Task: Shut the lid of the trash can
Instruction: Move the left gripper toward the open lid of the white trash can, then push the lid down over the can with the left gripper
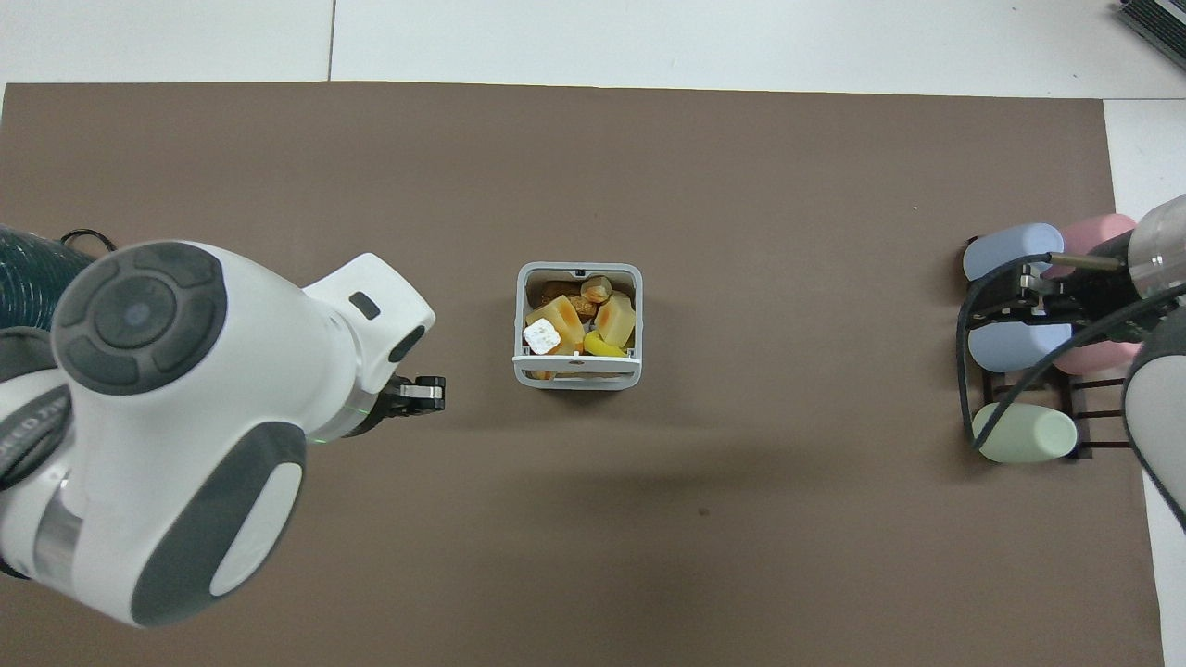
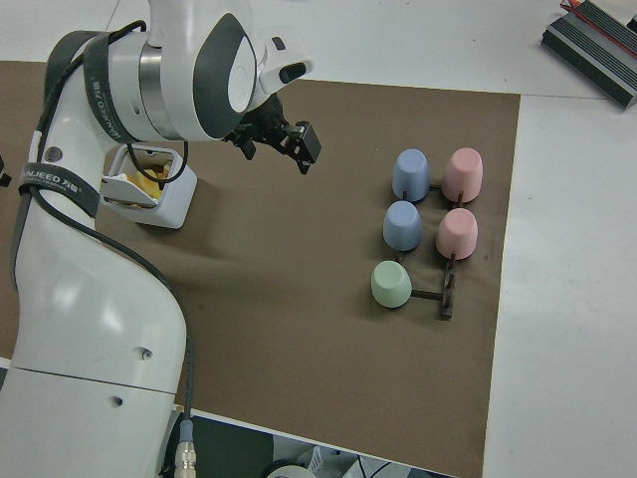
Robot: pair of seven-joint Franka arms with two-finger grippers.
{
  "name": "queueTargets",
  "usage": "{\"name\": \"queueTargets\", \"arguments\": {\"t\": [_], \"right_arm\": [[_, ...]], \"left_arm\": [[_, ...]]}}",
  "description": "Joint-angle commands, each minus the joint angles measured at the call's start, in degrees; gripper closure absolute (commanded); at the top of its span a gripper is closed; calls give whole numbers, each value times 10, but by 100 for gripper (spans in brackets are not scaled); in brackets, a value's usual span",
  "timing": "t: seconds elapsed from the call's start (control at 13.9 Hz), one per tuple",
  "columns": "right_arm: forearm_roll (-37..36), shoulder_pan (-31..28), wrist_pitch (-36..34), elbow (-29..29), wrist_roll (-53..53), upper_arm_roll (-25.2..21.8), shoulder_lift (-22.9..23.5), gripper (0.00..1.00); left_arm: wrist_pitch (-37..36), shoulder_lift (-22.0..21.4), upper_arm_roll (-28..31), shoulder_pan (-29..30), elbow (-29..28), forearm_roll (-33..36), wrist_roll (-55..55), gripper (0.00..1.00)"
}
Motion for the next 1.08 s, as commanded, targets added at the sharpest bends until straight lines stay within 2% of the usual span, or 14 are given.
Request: {"name": "queueTargets", "arguments": {"t": [0.0, 0.22, 0.36, 0.58, 1.01], "right_arm": [[6, 2, -2, -4, -14, -4, -3, 0], [5, 2, -2, -4, -14, -4, -3, 0], [5, 2, -2, -4, -14, -4, -3, 0], [6, 2, -2, -4, -14, -5, -3, 0], [5, 2, -2, -4, -14, -4, -3, 0]], "left_arm": [[44, -31, 10, -52, -48, -20, -53, 98], [68, -26, 10, -98, -54, -26, -88, 100], [121, -16, 9, -109, -68, -32, -96, 100], [155, 5, 9, -127, -68, -34, -136, 100], [267, 48, 9, -131, -63, -37, -170, 100]]}}
